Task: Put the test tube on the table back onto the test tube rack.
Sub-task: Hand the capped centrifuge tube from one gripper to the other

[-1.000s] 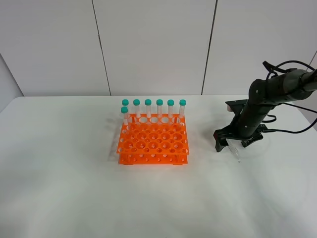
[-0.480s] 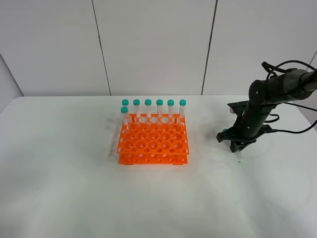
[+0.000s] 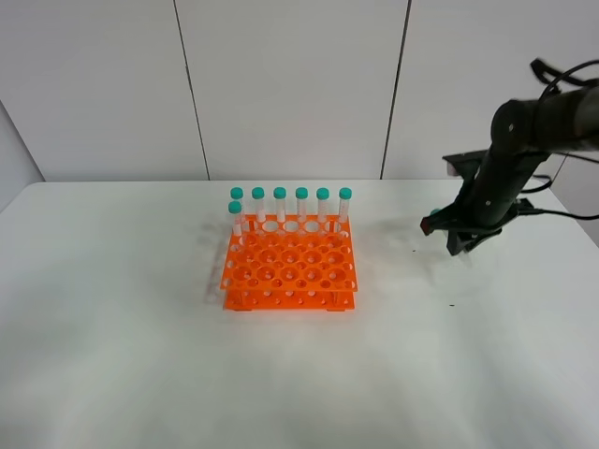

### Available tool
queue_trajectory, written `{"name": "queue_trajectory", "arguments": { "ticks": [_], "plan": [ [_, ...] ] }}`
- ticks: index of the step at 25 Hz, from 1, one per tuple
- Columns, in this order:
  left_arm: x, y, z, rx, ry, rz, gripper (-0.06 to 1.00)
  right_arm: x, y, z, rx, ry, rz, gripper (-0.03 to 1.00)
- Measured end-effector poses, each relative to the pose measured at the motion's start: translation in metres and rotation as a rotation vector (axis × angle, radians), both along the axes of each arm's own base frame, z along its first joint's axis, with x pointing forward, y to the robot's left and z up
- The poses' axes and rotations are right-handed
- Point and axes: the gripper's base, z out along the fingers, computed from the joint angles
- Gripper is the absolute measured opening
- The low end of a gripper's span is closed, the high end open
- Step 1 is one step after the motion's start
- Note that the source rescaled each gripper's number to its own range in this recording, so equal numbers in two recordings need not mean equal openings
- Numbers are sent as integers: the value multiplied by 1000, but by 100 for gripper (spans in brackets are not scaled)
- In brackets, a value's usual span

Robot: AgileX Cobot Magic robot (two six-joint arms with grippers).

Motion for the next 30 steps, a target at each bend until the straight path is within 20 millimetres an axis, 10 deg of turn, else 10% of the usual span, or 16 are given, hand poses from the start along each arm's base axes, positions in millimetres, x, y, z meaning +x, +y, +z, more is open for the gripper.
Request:
{"name": "queue_trajectory", "arguments": {
  "ticks": [11, 19, 30],
  "plan": [
    [0, 0, 0, 0, 0, 0, 100, -84, 4, 140, 29, -254, 88, 2],
    [0, 0, 0, 0, 0, 0, 100, -145, 59, 128, 84, -237, 355, 2],
    [0, 0, 0, 0, 0, 0, 100, -138, 112, 120, 272, -393, 712, 2]
  ]
}}
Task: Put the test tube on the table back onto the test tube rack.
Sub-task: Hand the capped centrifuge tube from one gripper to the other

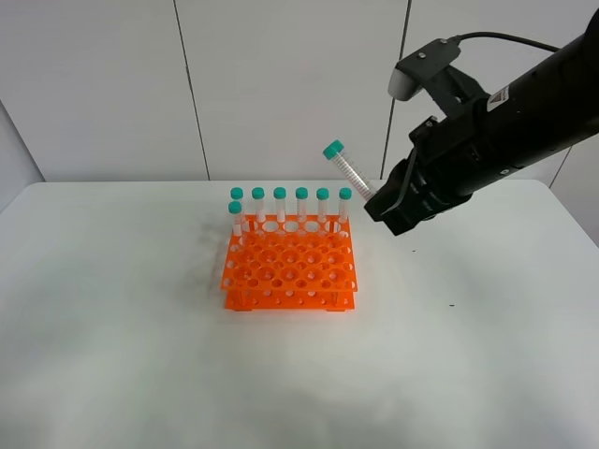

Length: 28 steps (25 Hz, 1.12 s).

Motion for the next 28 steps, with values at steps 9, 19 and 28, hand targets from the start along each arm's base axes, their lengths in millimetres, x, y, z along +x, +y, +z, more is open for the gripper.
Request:
{"name": "queue_trajectory", "arguments": {
  "ticks": [9, 19, 28],
  "plan": [
    [-1, -4, 16, -38, -77, -27, 100, -12, 5, -29, 61, 96, 62, 2],
    [88, -26, 86, -263, 87, -200, 100, -12, 11, -25, 129, 79, 84, 2],
    [200, -53, 63, -511, 165, -432, 100, -12, 13, -22, 168, 71, 84, 2]
  ]
}}
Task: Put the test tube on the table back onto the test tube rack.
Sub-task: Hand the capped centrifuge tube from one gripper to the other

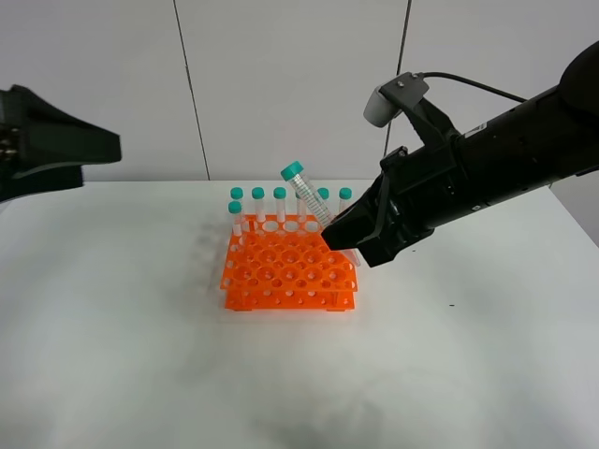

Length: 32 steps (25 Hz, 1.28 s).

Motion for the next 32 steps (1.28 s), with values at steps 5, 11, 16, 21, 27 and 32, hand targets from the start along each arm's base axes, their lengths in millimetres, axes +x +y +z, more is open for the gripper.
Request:
{"name": "queue_trajectory", "arguments": {
  "ticks": [5, 11, 16, 21, 27, 32],
  "plan": [
    [36, -34, -27, -114, 62, -109, 98, 0, 1, 1, 19, 2, 0, 2],
    [53, -80, -54, -182, 120, -168, 98, 0, 1, 1, 23, 3, 0, 2],
    [62, -97, -64, -223, 129, -183, 98, 0, 1, 1, 23, 2, 1, 2],
    [65, -102, -62, -237, 117, -191, 97, 0, 2, 1, 23, 4, 2, 2],
    [56, -117, -62, -216, 110, -243, 96, -1, 2, 1, 25, 13, 6, 2],
    [56, -118, -61, -234, 112, -219, 96, -2, 2, 1, 24, 21, 14, 2]
  ]
}}
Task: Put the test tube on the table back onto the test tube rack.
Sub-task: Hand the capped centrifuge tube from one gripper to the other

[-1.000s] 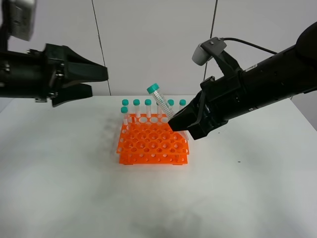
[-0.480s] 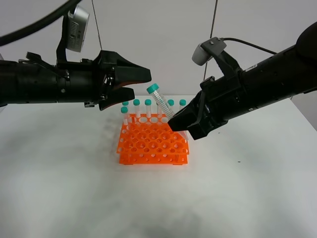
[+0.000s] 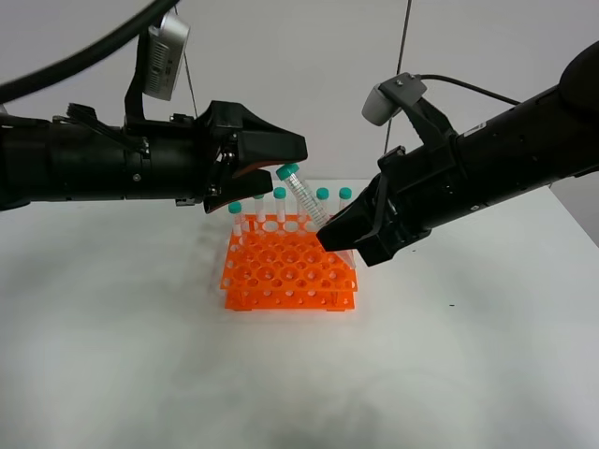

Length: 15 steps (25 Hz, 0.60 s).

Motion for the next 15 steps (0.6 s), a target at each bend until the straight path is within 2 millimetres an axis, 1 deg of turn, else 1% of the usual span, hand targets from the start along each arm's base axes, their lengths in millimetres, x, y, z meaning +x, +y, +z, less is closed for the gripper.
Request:
{"name": "queue_trajectory", "arguments": {
  "ticks": [3, 9, 13, 15],
  "plan": [
    [0, 0, 0, -4, 2, 3, 96, -2, 0, 0, -1, 14, 12, 2],
    [-7, -10, 0, 6, -14, -40, 96, -2, 0, -1, -1, 20, 15, 2],
    [-7, -11, 0, 16, -19, -36, 95, -2, 0, -1, 2, 28, 8, 2],
    [-7, -11, 0, 15, -19, -36, 93, -2, 0, -1, 3, 28, 7, 2]
  ]
}}
